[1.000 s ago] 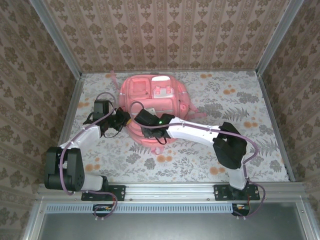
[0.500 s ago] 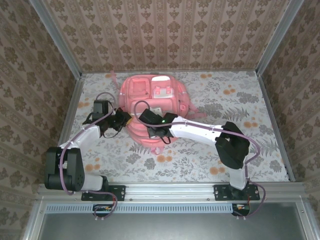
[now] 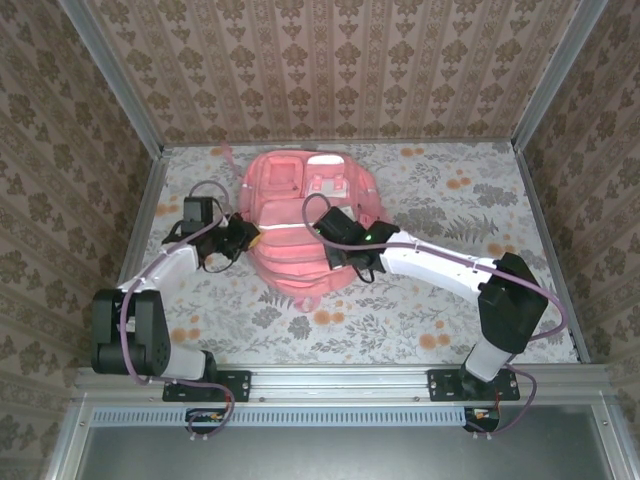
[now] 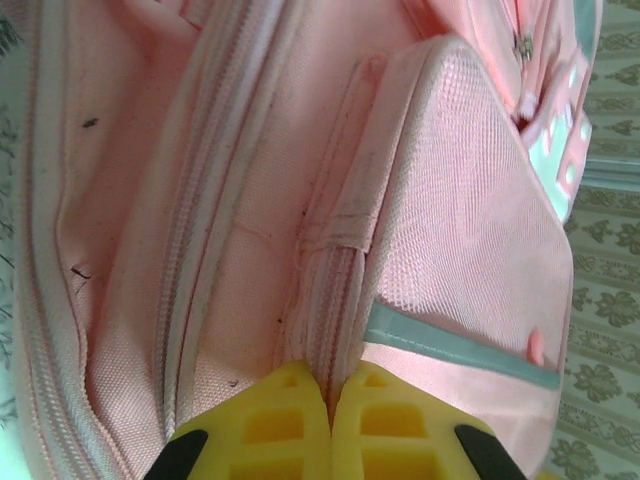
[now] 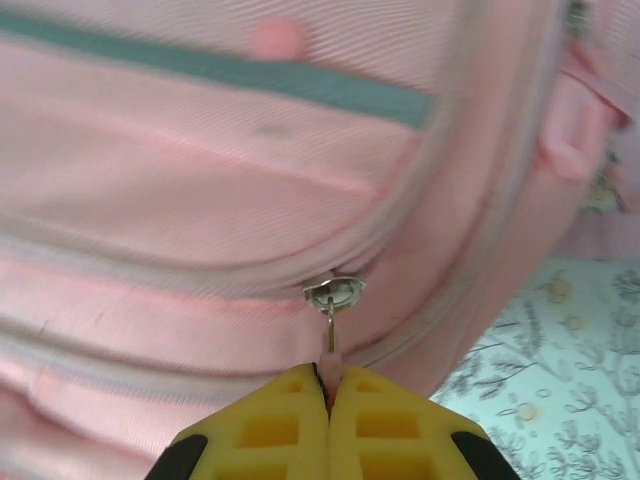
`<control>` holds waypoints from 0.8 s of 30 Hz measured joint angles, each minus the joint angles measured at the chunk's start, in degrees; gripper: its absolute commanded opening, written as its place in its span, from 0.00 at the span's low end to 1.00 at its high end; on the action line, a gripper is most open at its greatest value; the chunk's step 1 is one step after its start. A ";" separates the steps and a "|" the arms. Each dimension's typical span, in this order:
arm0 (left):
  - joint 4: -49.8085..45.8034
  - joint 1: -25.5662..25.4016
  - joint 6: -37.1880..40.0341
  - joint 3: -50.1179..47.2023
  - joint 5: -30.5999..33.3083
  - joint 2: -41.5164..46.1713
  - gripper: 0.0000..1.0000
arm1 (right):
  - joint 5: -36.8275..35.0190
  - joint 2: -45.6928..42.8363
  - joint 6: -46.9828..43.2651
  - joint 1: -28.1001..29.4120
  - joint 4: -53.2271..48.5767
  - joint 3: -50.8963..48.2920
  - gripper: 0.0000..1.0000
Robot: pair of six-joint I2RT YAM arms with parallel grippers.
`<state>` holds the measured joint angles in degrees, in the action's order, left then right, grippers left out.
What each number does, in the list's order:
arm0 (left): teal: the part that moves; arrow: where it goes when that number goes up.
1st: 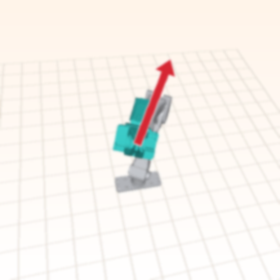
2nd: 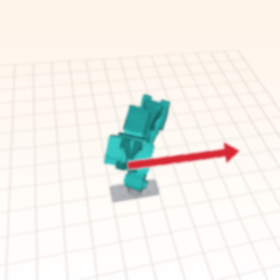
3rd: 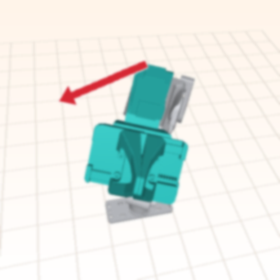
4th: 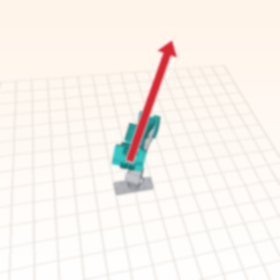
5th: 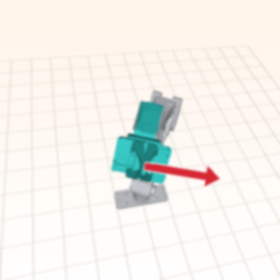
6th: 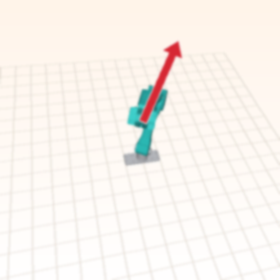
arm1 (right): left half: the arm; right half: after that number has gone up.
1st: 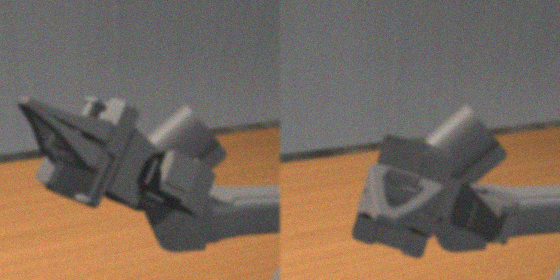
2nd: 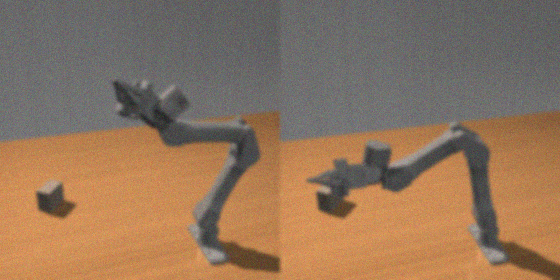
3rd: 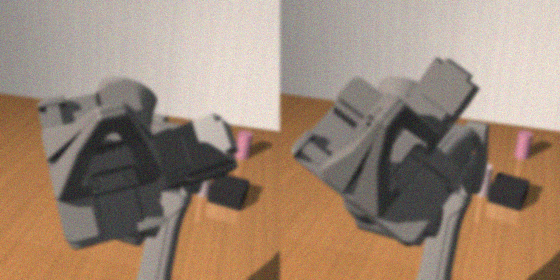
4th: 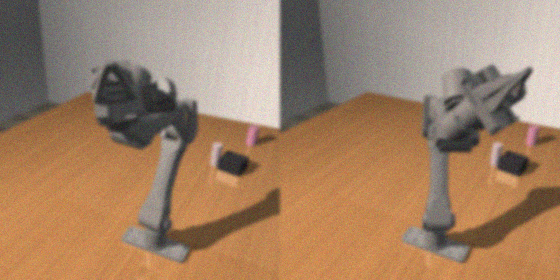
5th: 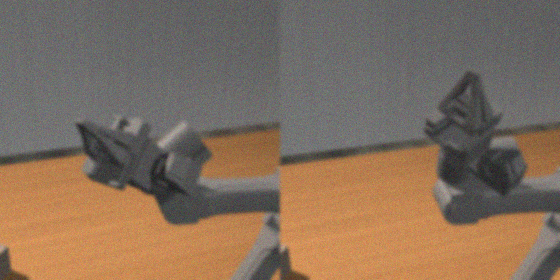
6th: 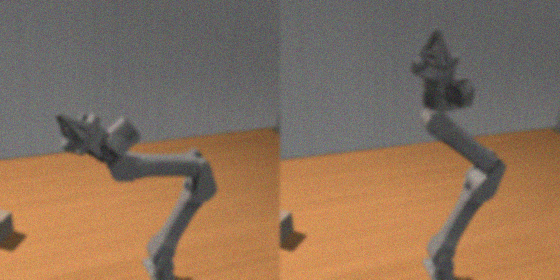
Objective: Pack the student bag
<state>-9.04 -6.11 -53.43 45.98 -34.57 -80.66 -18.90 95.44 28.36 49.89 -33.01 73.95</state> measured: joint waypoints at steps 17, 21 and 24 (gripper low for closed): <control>-0.39 0.96 2.32 2.73 3.48 -1.75 0.56 | 10.43 2.19 -1.77 5.07 7.61 0.33 0.00; 0.31 0.68 -0.70 -1.25 2.99 2.21 0.57 | 10.82 3.76 -1.57 5.09 7.87 1.99 0.00; 0.76 -0.13 -2.58 -2.62 2.89 4.04 0.54 | 10.86 3.96 -1.44 5.09 8.17 2.14 0.00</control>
<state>-8.27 -6.24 -56.01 43.35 -31.68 -76.62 -8.03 99.39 26.92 54.98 -24.84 76.09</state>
